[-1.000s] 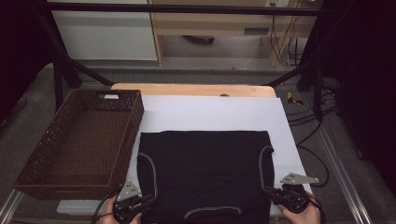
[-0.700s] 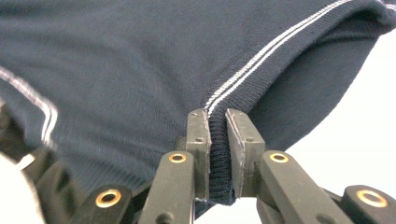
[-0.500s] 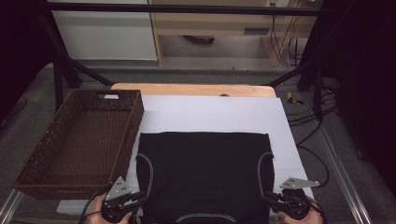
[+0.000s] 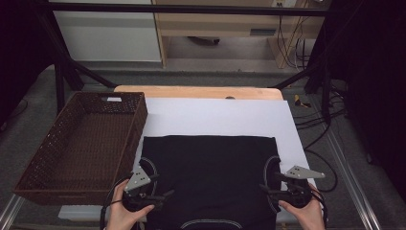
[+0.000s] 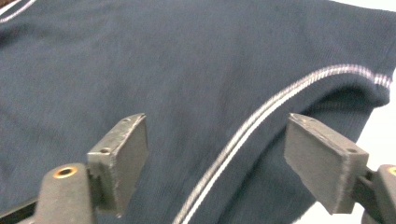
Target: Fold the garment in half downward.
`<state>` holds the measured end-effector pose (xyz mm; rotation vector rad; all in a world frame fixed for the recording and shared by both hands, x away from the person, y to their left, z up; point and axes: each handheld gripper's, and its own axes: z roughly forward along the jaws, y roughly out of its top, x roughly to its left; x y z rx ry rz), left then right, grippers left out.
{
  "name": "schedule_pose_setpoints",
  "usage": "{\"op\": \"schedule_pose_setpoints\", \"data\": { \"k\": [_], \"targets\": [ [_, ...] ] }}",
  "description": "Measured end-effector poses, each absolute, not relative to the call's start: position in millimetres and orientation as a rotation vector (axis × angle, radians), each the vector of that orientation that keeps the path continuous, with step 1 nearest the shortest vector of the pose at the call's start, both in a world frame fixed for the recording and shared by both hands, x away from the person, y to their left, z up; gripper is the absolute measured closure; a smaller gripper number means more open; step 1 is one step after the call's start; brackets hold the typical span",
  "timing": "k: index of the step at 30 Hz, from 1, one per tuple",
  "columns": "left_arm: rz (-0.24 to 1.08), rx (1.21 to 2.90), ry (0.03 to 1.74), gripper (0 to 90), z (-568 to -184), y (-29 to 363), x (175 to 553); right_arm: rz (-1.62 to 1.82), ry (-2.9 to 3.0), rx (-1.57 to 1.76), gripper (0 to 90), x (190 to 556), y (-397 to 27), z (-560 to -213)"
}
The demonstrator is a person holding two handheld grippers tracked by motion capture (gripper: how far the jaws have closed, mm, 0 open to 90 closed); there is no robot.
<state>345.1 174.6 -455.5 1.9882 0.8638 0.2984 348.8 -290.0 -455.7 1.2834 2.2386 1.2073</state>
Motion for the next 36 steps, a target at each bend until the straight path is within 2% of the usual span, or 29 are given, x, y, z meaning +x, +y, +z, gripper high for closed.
{"op": "schedule_pose_setpoints", "data": {
  "k": [8, 11, 19, 36],
  "targets": [
    [0.255, 2.006, 0.865, 6.9, -452.2, 161.0, 368.8, 1.204, 2.215, 1.282, 11.8, 369.6, -286.3, -447.9],
    [0.276, 2.009, 0.873, 4.4, -450.0, 156.8, 377.0, 1.203, 2.204, 1.291, 11.3, 376.2, -287.6, -445.2],
    [0.307, 2.011, 0.899, 3.7, -441.7, 147.4, 402.2, 1.186, 2.163, 1.300, 7.1, 392.5, -291.1, -440.3],
    [0.344, 1.990, 0.980, 2.4, -438.7, 140.9, 461.5, 1.167, 2.086, 1.333, 5.4, 420.6, -289.4, -437.3]
  ]
}}
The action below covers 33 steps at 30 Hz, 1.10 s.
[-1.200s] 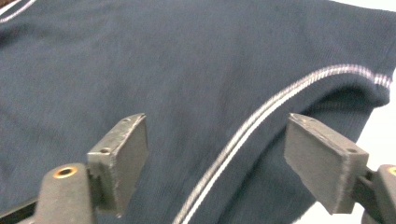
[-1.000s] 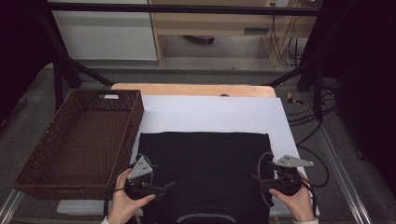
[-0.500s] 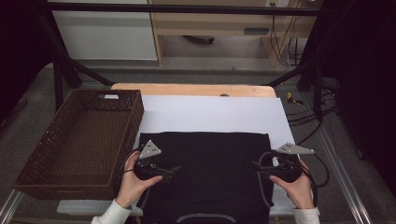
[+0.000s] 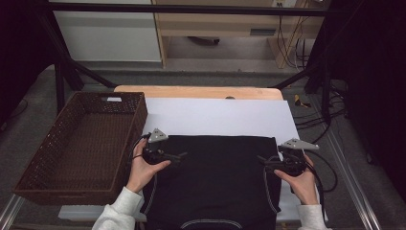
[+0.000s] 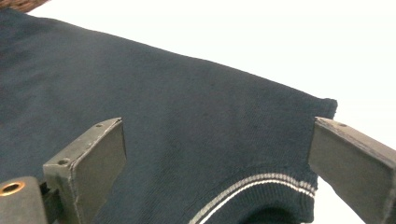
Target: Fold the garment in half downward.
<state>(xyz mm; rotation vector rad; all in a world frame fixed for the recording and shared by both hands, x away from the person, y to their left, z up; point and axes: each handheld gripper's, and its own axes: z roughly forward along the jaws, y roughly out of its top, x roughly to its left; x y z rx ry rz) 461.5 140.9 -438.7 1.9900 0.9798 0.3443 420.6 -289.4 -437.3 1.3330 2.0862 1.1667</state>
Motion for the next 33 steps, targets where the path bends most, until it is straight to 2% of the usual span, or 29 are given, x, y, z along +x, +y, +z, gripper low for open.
{"op": "schedule_pose_setpoints", "data": {
  "k": [11, 18, 21, 27, 31, 33],
  "targets": [
    [0.407, 2.014, 1.067, 3.4, -451.1, 142.8, 496.3, 1.123, 2.078, 1.364, 6.2, 426.0, -290.9, -441.8],
    [0.469, 2.028, 1.154, 12.5, -464.5, 147.1, 517.1, 1.114, 2.087, 1.366, 6.7, 427.1, -291.0, -443.3],
    [0.507, 2.042, 1.137, 17.8, -467.0, 143.5, 521.4, 1.110, 2.087, 1.366, 6.7, 427.6, -292.6, -444.0],
    [0.520, 2.074, 1.149, 20.5, -475.3, 138.0, 530.4, 1.106, 2.086, 1.379, 7.1, 427.4, -295.2, -446.0],
    [0.491, 2.061, 1.175, 26.0, -478.0, 142.1, 534.3, 1.103, 2.088, 1.384, 7.3, 427.6, -295.5, -446.5],
    [0.459, 2.052, 1.186, 33.0, -479.1, 144.2, 535.6, 1.099, 2.090, 1.384, 7.6, 427.8, -295.8, -447.0]
  ]
}}
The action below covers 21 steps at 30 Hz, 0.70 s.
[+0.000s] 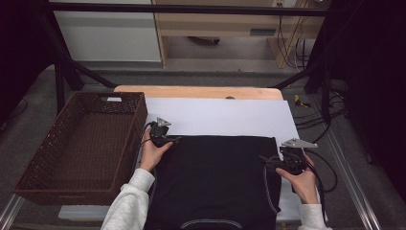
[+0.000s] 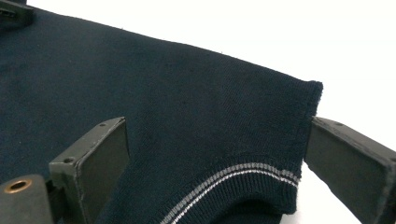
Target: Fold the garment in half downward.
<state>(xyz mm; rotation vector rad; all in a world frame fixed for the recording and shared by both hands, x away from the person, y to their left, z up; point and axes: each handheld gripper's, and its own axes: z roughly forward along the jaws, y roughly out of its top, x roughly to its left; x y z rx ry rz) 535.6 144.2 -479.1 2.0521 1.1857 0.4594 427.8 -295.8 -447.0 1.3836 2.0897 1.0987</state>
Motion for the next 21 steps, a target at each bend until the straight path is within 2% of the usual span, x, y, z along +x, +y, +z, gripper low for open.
{"op": "schedule_pose_setpoints", "data": {
  "k": [4, 7, 15, 21],
  "targets": [
    [0.464, 2.064, 1.169, 39.9, -478.5, 142.9, 533.6, 1.095, 2.079, 1.399, 9.2, 428.7, -298.2, -447.0],
    [0.448, 2.070, 1.143, 50.9, -478.0, 141.7, 531.1, 1.097, 2.063, 1.409, 12.2, 430.2, -301.3, -447.5],
    [0.419, 2.080, 1.100, 72.0, -477.9, 139.3, 528.3, 1.061, 2.027, 1.454, 18.5, 440.9, -309.0, -453.7],
    [0.398, 2.066, 1.098, 75.5, -479.2, 140.1, 527.7, 0.996, 2.031, 1.486, 22.5, 454.4, -313.9, -462.1]
  ]
}}
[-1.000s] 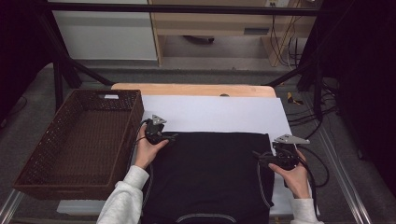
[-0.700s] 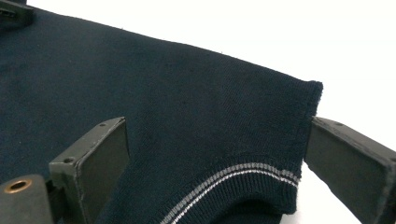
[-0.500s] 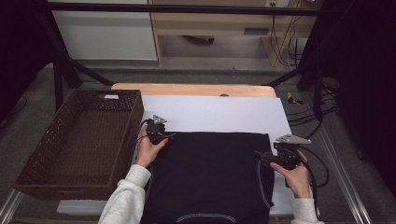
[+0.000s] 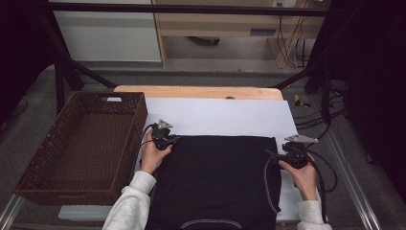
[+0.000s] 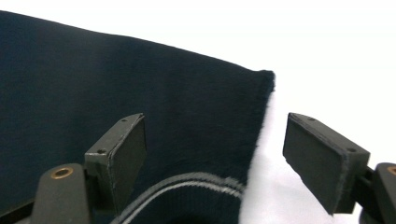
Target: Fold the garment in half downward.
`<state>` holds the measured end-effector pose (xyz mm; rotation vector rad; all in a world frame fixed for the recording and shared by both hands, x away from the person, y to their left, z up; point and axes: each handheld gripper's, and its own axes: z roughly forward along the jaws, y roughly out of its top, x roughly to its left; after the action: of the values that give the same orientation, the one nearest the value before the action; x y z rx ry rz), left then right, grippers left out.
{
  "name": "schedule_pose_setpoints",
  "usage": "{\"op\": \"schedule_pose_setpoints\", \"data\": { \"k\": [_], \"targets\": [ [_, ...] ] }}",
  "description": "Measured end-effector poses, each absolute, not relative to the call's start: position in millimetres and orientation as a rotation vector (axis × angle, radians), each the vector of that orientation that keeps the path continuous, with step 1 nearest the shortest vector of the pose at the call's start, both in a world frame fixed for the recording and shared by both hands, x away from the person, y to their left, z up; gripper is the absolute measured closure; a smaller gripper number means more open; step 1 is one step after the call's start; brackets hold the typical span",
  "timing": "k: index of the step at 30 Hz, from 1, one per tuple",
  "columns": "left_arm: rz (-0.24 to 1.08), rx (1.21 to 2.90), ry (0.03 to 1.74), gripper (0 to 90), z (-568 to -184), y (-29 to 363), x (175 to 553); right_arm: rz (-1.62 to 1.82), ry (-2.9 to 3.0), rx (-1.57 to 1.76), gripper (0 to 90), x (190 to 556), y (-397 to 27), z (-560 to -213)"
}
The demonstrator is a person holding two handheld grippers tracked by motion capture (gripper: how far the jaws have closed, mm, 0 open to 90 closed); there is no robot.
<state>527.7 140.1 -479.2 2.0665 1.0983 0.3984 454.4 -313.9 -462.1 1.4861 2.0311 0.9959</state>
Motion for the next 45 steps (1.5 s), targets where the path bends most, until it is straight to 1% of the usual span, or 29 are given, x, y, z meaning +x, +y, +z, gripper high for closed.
{"op": "schedule_pose_setpoints", "data": {
  "k": [9, 11, 13, 17, 28, 30, 31, 34, 40, 45],
  "targets": [
    [0.408, 2.057, 1.097, 77.1, -480.3, 139.6, 526.0, 0.925, 2.051, 1.522, 27.3, 481.3, -314.9, -471.4],
    [0.428, 2.061, 1.089, 77.2, -480.4, 139.0, 525.3, 0.906, 2.055, 1.511, 28.4, 485.4, -315.0, -473.3],
    [0.437, 2.064, 1.082, 77.7, -480.4, 138.1, 524.5, 0.897, 2.061, 1.508, 31.3, 488.1, -314.7, -475.1],
    [0.429, 2.059, 1.087, 77.8, -480.6, 138.9, 524.9, 0.903, 2.083, 1.528, 34.2, 490.5, -314.3, -479.4],
    [0.397, 2.045, 1.097, 77.9, -481.0, 140.7, 526.0, 0.929, 2.072, 1.607, 68.6, 488.3, -313.9, -475.9],
    [0.393, 2.044, 1.099, 77.8, -481.1, 140.9, 526.0, 0.951, 2.074, 1.635, 78.5, 488.5, -314.1, -475.5],
    [0.393, 2.044, 1.098, 77.8, -481.1, 140.9, 526.0, 0.972, 2.076, 1.652, 80.5, 488.7, -314.1, -475.7],
    [0.383, 2.039, 1.102, 77.7, -481.2, 141.5, 526.4, 0.969, 2.077, 1.658, 82.7, 488.6, -313.1, -475.3],
    [0.389, 2.041, 1.100, 78.0, -480.9, 141.1, 526.2, 0.976, 2.069, 1.674, 83.9, 488.3, -312.6, -474.0],
    [0.405, 2.049, 1.086, 83.0, -478.8, 141.0, 525.3, 0.994, 2.066, 1.660, 84.4, 487.1, -313.9, -470.8]
  ]
}}
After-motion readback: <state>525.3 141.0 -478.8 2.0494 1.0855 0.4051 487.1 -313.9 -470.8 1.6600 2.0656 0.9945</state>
